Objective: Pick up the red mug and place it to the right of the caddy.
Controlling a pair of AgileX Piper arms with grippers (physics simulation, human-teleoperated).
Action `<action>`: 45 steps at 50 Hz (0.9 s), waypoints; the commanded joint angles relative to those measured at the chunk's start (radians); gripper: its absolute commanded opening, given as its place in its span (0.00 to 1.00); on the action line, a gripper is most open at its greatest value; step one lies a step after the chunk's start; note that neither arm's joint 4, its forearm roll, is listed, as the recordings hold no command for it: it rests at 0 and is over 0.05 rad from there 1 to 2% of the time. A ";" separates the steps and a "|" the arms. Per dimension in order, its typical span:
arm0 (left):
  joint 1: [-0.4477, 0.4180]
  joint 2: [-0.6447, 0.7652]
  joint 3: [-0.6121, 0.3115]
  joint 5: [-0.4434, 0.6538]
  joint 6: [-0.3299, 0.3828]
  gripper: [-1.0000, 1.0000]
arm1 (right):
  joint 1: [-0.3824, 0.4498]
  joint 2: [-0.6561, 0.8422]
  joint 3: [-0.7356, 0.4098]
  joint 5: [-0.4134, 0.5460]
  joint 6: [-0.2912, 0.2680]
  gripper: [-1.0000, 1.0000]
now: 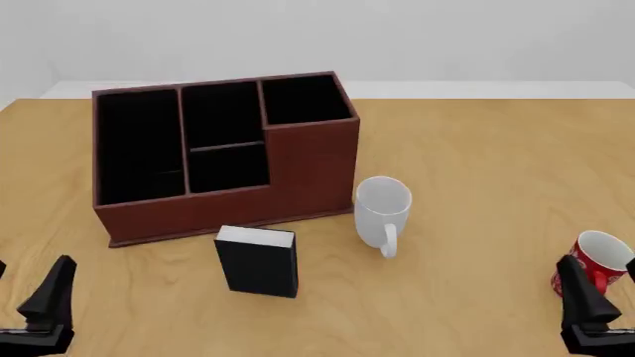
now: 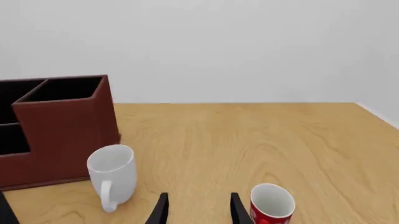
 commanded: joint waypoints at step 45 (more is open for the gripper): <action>-0.026 -0.021 0.023 -0.027 -0.025 1.00 | -0.146 0.171 -0.614 0.519 -0.036 1.00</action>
